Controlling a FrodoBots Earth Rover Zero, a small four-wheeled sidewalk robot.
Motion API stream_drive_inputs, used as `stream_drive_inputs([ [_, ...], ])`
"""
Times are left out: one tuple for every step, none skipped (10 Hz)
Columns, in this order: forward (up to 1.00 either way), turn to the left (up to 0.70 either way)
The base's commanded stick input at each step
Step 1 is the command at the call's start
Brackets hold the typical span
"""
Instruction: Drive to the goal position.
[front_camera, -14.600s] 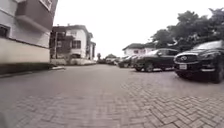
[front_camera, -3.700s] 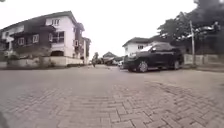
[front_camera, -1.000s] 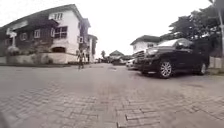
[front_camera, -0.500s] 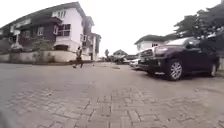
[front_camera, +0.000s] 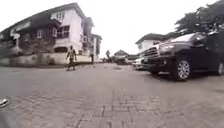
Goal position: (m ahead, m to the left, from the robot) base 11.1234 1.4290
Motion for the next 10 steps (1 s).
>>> stream_drive_inputs([
  [0.70,0.00],
  [0.70,0.00],
  [0.70,0.00],
  [0.70,0.00],
  [0.70,0.00],
  [0.70,0.00],
  [0.70,0.00],
  [0.70,0.00],
  [0.70,0.00],
  [0.70,-0.14],
])
